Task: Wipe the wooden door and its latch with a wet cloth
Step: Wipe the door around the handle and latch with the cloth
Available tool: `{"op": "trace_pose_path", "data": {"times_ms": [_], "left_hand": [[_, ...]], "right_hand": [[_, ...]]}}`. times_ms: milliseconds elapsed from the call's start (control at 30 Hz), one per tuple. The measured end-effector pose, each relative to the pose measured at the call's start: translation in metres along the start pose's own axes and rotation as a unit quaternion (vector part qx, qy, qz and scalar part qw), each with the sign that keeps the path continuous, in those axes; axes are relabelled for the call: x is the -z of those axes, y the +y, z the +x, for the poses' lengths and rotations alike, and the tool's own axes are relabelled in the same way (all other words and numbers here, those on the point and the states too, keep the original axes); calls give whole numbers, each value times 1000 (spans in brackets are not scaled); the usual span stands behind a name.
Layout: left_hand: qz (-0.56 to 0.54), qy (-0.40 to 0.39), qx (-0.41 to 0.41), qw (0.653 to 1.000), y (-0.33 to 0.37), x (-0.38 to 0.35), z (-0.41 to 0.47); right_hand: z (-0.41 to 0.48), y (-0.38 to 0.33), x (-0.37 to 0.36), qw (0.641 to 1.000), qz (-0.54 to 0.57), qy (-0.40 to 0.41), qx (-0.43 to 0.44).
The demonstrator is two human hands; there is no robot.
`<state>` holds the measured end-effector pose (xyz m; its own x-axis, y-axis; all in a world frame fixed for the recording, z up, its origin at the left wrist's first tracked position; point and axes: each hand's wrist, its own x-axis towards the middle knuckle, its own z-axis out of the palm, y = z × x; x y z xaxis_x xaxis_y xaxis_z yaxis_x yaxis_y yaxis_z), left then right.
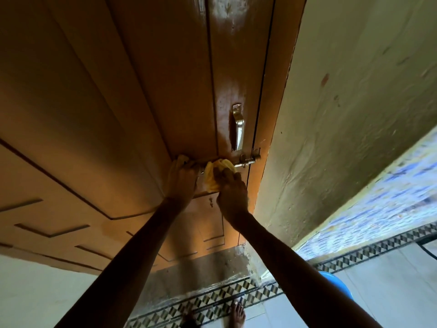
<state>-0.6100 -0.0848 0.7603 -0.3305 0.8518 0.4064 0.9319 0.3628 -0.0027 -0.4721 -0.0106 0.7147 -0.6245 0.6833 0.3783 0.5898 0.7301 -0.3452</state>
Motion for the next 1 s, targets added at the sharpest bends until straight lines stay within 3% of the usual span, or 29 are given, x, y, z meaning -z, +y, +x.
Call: {"op": "trace_pose_path", "data": {"times_ms": [67,167,300,400,567,767,933,967,1000], "left_hand": [[3,-11,-2,1000,0,1,1],[3,-12,0,1000,3,1,0],[-9,-7,-18,1000,3,3,-2],[-26,-21,-17,999,1,6,-2],[-33,-52,-7,998,-5,2,-3],[-25,-90,16,996,2,9,0],[-16,-143,11,990,3,17,-8],[-5,-154,13,988,7,19,-11],[-3,-158,21,987,10,19,-15]], "right_hand": [[3,8,15,999,-11,-12,35],[4,11,48,1000,-3,9,2],[18,-6,98,950,190,232,-85],[54,-13,118,932,165,315,-69],[70,-11,95,959,84,269,-2],[26,22,54,989,82,104,-60],[-2,25,69,962,219,69,-148],[-13,24,80,936,303,48,-171],[-26,19,96,884,413,-1,-220]]}}
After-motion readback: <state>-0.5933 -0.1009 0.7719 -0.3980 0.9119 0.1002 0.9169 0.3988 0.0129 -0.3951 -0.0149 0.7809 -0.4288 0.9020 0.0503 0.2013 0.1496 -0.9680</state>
